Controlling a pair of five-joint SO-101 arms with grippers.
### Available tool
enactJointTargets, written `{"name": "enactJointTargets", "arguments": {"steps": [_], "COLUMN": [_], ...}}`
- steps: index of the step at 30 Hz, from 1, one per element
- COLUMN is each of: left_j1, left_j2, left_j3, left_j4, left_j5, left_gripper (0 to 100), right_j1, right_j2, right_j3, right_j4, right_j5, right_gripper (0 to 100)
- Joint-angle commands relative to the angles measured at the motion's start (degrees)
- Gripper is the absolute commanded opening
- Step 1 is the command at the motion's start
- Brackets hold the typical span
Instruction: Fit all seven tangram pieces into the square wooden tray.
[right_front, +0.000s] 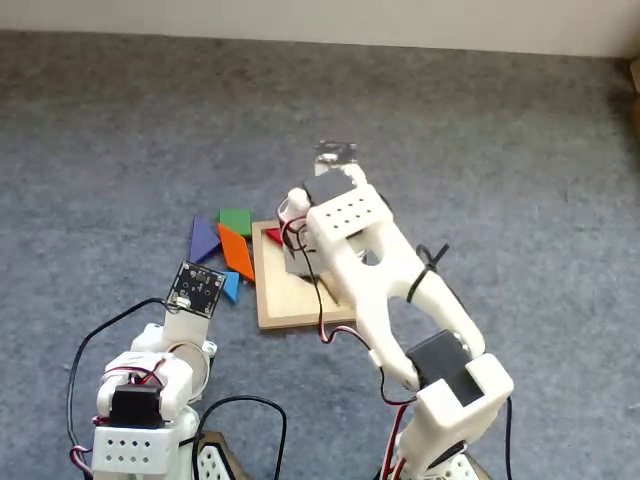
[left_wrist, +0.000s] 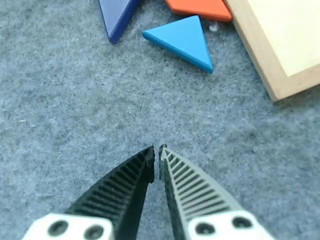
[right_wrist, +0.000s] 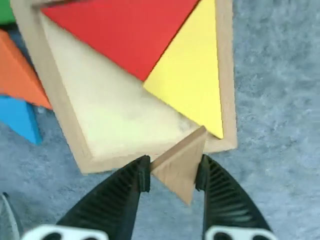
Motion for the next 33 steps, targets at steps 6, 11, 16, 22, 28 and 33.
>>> {"name": "enactJointTargets", "arguments": {"steps": [6,11,16,22,28,33], "left_j1": [0.4,0.4,0.4,0.4,0.4,0.4], "left_j2": [-1.5,-1.5,-1.5,-1.5,-1.5,-1.5], "left_j3": [1.1,1.1,1.1,1.1,1.1,1.1], "left_j4": [0.3,0.3,0.3,0.3,0.3,0.3], "left_j5": [0.4,0.4,0.4,0.4,0.4,0.4], "left_gripper": [5,5,5,5,5,5], "right_j1": [-0.4,-0.4,-0.6,-0.6,-0.7,-0.7], "right_j2": [-3.2,-3.3,-3.4,-3.6,-3.6,-3.6], "right_j3": [8.5,12.7,13.0,13.1,12.8,12.8], "right_j4": [-19.6,-24.0,-24.0,-24.0,-24.0,-23.4], "right_j5": [-23.4,-28.7,-33.4,-34.1,-34.1,-34.1], "right_gripper": [14.2,14.6,14.6,14.6,14.6,14.7]}}
